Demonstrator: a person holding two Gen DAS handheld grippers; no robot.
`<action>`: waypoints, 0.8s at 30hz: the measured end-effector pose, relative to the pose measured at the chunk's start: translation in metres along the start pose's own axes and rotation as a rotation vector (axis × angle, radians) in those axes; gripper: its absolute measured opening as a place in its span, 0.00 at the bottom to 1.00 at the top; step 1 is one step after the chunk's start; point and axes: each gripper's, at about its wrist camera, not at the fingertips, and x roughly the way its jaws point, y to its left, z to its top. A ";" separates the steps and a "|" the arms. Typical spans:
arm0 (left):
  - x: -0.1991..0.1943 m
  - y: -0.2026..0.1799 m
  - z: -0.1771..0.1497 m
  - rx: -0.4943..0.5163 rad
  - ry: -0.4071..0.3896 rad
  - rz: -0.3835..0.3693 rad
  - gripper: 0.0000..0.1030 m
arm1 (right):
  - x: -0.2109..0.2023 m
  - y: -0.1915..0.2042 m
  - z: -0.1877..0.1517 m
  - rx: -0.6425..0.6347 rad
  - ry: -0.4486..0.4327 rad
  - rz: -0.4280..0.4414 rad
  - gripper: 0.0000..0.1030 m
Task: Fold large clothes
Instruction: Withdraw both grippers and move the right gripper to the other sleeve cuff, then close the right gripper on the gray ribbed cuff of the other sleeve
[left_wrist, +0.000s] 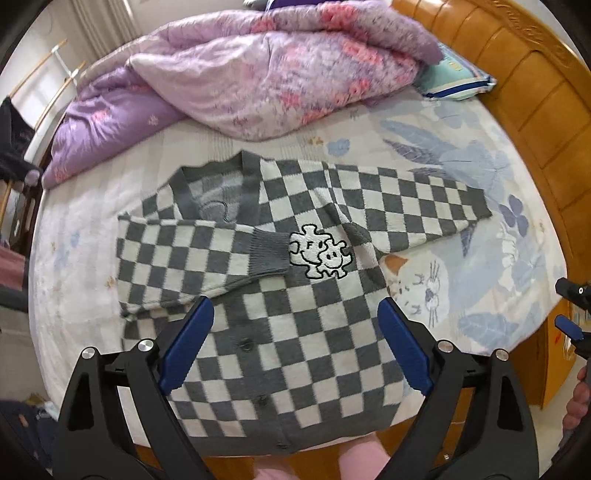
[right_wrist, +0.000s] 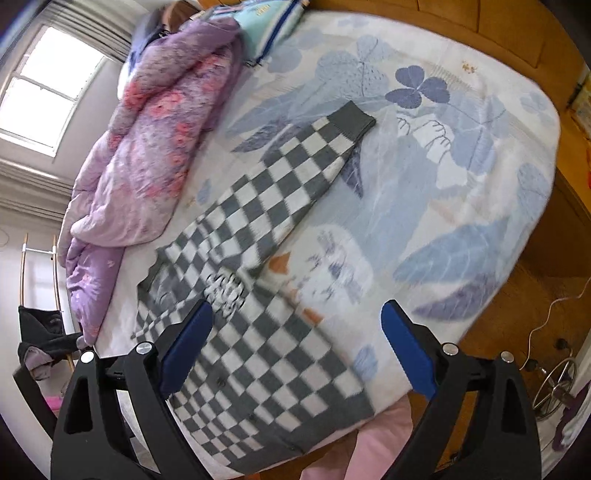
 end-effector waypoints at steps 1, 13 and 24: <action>0.012 -0.004 0.006 -0.016 0.016 -0.003 0.88 | 0.010 -0.007 0.015 0.006 0.011 0.009 0.86; 0.138 -0.035 0.059 -0.008 0.047 -0.070 0.88 | 0.163 -0.078 0.157 0.157 0.139 0.002 0.86; 0.234 -0.026 0.093 -0.087 0.106 -0.053 0.88 | 0.285 -0.128 0.227 0.392 0.188 0.104 0.68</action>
